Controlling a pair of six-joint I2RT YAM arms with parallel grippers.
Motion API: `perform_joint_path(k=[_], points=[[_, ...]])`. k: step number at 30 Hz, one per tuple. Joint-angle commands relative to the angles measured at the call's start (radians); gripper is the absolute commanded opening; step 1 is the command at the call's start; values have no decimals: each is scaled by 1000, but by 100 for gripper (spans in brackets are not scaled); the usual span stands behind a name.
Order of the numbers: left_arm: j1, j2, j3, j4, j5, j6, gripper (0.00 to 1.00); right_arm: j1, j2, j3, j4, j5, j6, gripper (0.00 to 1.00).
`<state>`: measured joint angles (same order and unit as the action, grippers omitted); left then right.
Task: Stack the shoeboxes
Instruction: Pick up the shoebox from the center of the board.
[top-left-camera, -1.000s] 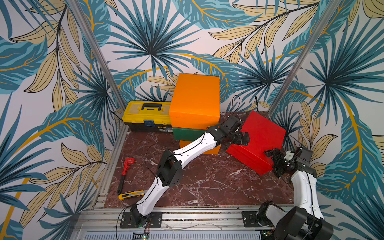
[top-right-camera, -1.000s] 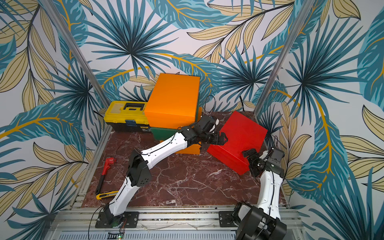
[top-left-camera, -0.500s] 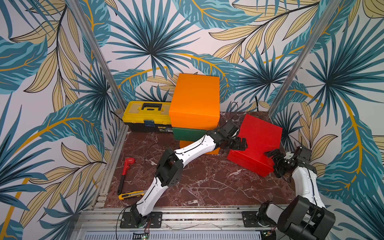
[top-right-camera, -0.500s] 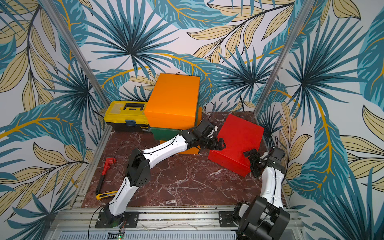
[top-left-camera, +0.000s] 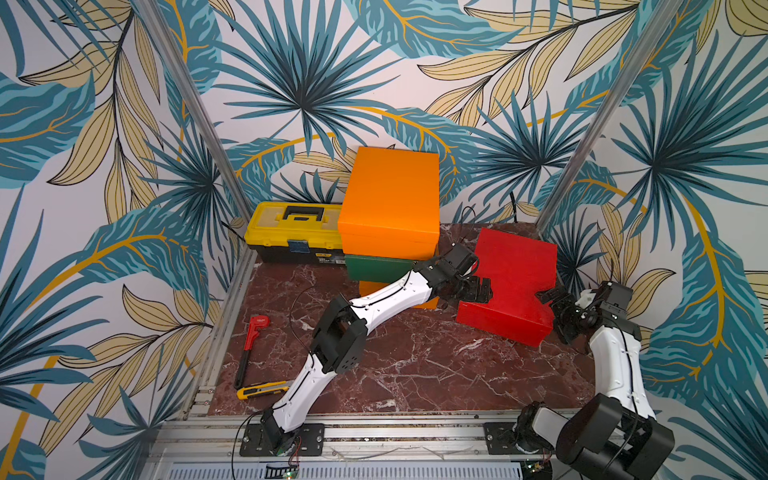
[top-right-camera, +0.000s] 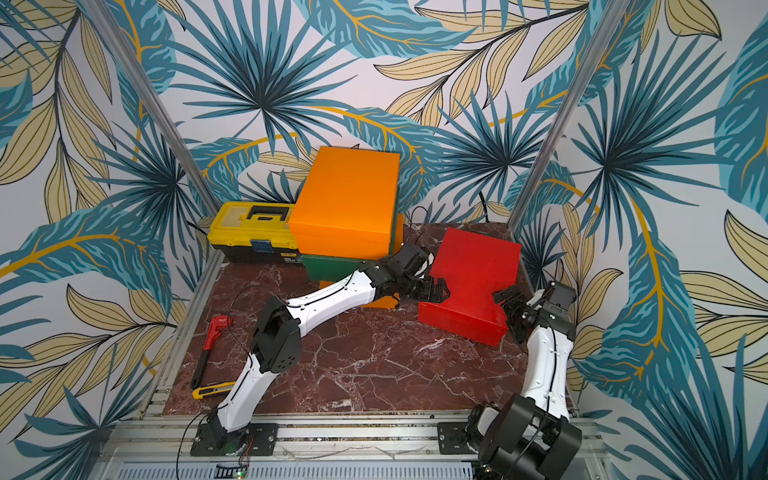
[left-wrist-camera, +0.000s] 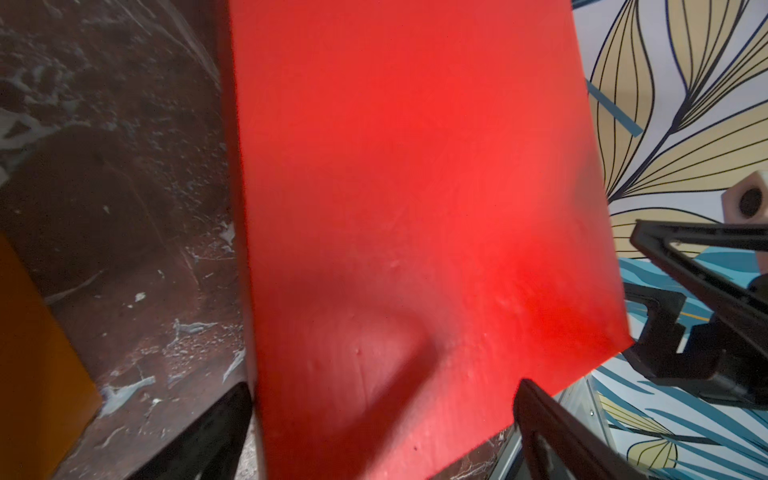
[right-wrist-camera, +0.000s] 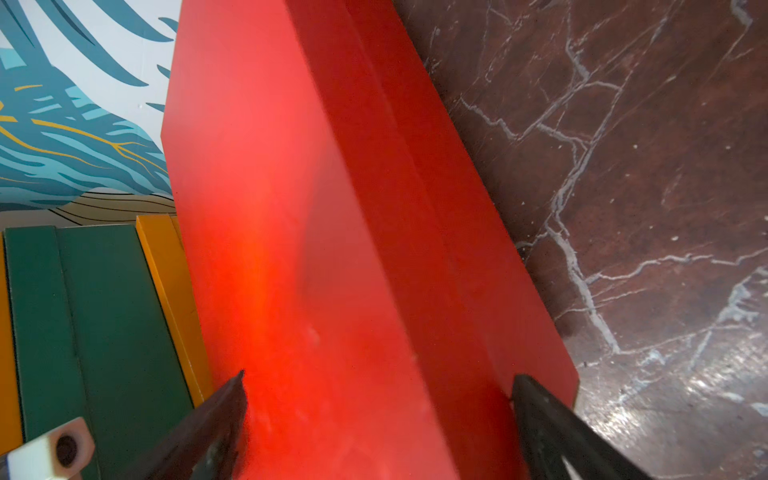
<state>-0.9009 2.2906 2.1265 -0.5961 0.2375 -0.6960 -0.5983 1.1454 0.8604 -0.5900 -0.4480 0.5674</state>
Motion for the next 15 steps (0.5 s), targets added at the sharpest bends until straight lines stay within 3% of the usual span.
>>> perform_joint_path(k=[1, 6, 15], points=[[36, 29, 42, 0, -32, 1, 99, 8, -4, 0, -62, 38, -30, 100], [60, 59, 80, 1, -24, 0, 99, 5, -5, -6, -66, 72, -44, 100], [63, 146, 182, 1, 1, -2, 99, 4, 119, 40, 37, 56, -23, 100]])
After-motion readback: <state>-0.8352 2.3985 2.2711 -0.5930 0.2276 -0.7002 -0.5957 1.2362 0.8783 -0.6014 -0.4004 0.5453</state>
